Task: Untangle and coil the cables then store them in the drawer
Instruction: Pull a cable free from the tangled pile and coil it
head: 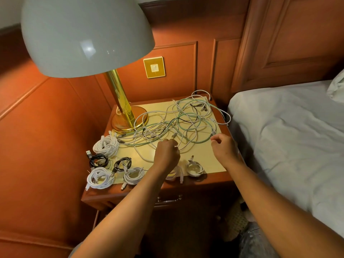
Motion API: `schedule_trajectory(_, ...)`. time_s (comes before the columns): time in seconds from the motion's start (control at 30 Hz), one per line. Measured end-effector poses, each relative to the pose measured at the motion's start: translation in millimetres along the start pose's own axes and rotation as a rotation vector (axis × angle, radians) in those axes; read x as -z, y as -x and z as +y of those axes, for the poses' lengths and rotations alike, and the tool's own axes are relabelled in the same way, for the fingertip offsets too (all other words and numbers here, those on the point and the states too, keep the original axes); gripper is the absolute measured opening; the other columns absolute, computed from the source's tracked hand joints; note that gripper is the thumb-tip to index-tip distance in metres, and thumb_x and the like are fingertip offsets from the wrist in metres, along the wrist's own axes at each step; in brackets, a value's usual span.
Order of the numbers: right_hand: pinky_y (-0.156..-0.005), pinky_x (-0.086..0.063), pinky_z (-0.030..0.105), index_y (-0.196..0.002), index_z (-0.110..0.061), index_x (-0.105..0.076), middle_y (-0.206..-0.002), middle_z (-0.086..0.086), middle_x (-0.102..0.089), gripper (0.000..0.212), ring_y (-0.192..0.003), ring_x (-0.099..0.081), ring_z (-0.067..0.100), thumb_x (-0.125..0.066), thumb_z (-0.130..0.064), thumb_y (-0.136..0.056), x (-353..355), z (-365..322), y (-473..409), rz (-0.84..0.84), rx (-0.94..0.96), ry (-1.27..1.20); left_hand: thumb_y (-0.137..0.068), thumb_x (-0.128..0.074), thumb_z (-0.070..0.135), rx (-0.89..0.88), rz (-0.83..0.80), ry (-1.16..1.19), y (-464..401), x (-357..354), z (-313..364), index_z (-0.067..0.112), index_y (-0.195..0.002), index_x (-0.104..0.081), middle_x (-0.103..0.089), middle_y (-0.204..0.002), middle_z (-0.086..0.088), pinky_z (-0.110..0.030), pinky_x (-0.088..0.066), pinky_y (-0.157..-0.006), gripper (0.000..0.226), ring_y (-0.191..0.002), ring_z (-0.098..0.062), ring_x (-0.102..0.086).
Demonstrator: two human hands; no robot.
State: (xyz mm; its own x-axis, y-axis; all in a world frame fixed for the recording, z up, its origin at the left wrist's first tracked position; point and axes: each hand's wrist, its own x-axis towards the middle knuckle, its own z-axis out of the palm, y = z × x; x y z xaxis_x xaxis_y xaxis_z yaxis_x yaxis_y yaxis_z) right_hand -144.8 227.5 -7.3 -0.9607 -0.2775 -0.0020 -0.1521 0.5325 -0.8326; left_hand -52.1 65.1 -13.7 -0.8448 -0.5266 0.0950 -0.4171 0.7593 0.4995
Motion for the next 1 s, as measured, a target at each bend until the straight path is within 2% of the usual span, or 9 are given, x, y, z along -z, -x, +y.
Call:
schedule_trajectory(0.2,-0.079,-0.047,0.035,-0.113,0.001,-0.062,-0.117,0.019,-0.057,0.024,-0.1,-0.057,0.034,-0.048,-0.009,-0.096,12,11,-44,0.073,-0.05,0.204,-0.096,-0.056,0.023,0.036,-0.07,-0.055,-24,-4,-2,0.002,-0.119,-0.063,-0.063,-0.116,-0.017,-0.039,-0.05,-0.086,0.032,-0.106,-0.033,-0.058)
schedule_trajectory(0.3,-0.066,-0.048,0.031,-0.087,-0.007,-0.059,-0.099,0.017,-0.058,0.007,-0.085,-0.057,0.03,-0.054,-0.01,-0.092,13,16,-58,-0.085,-0.114,0.435,-0.096,-0.057,0.026,0.063,-0.13,-0.002,-36,-11,0,0.001,-0.107,-0.066,-0.067,-0.11,-0.016,-0.037,-0.049,-0.076,0.029,-0.096,-0.032,-0.06)
schedule_trajectory(0.4,-0.058,-0.04,0.028,-0.093,-0.004,-0.059,-0.091,0.012,-0.059,0.007,-0.08,-0.057,0.028,-0.06,-0.011,-0.091,9,20,-60,-0.196,-0.139,0.595,-0.095,-0.056,0.016,0.082,-0.164,0.036,-46,-18,-1,0.005,-0.094,-0.066,-0.068,-0.1,-0.014,-0.031,-0.043,-0.066,0.015,-0.085,-0.026,-0.059)
schedule_trajectory(0.53,-0.053,-0.039,0.027,-0.091,-0.003,-0.058,-0.087,0.01,-0.059,0.01,-0.078,-0.058,0.026,-0.061,-0.013,-0.093,6,25,-57,-0.174,-0.125,0.606,-0.092,-0.049,0.008,0.07,-0.142,0.047,-49,-19,-3,0.006,-0.084,-0.063,-0.068,-0.093,-0.013,-0.033,-0.042,-0.064,0.016,-0.082,-0.026,-0.058)
schedule_trajectory(0.63,-0.061,-0.047,0.03,-0.095,-0.004,-0.061,-0.087,0.008,-0.062,0.011,-0.081,-0.06,0.024,-0.06,-0.015,-0.093,9,25,-54,-0.211,-0.11,0.619,-0.094,-0.051,0.012,0.039,-0.07,0.056,-51,-13,-5,0.003,-0.091,-0.068,-0.067,-0.096,-0.014,-0.035,-0.045,-0.068,0.019,-0.086,-0.029,-0.061)
schedule_trajectory(0.73,-0.065,-0.045,0.033,-0.091,-0.002,-0.058,-0.079,0.007,-0.055,0.011,-0.076,-0.054,0.023,-0.055,-0.012,-0.094,15,26,-51,-0.236,-0.135,0.662,-0.095,-0.054,0.017,0.037,0.027,0.08,-53,3,-2,0.006,-0.099,-0.069,-0.067,-0.098,-0.013,-0.033,-0.046,-0.068,0.018,-0.087,-0.028,-0.061)
schedule_trajectory(0.83,-0.063,-0.046,0.031,-0.08,-0.006,-0.053,-0.083,0.012,-0.058,0.018,-0.073,-0.054,0.024,-0.05,-0.012,-0.097,27,19,-53,-0.126,-0.208,0.452,-0.096,-0.052,0.018,0.072,0.067,0.091,-55,25,1,0.006,-0.102,-0.068,-0.069,-0.1,-0.013,-0.034,-0.047,-0.07,0.02,-0.088,-0.029,-0.061)
schedule_trajectory(0.93,-0.056,-0.045,0.027,-0.095,-0.005,-0.056,-0.082,0.014,-0.062,0.014,-0.068,-0.057,0.022,-0.044,-0.01,-0.1,44,-16,-50,0.002,-0.225,-0.037,-0.098,-0.051,0.021,0.102,0.078,0.104,-59,45,-2,0.007,-0.108,-0.065,-0.069,-0.106,-0.013,-0.033,-0.047,-0.072,0.022,-0.091,-0.029,-0.062)
schedule_trajectory(1.0,-0.054,-0.045,0.025,-0.097,-0.01,-0.057,-0.082,0.013,-0.063,0.016,-0.065,-0.054,0.018,-0.042,-0.008,-0.1,56,-45,-46,-0.013,-0.204,-0.278,-0.097,-0.051,0.02,0.118,0.08,0.126,-61,57,1,0.009,-0.112,-0.063,-0.068,-0.11,-0.014,-0.032,-0.045,-0.072,0.023,-0.093,-0.029,-0.063)
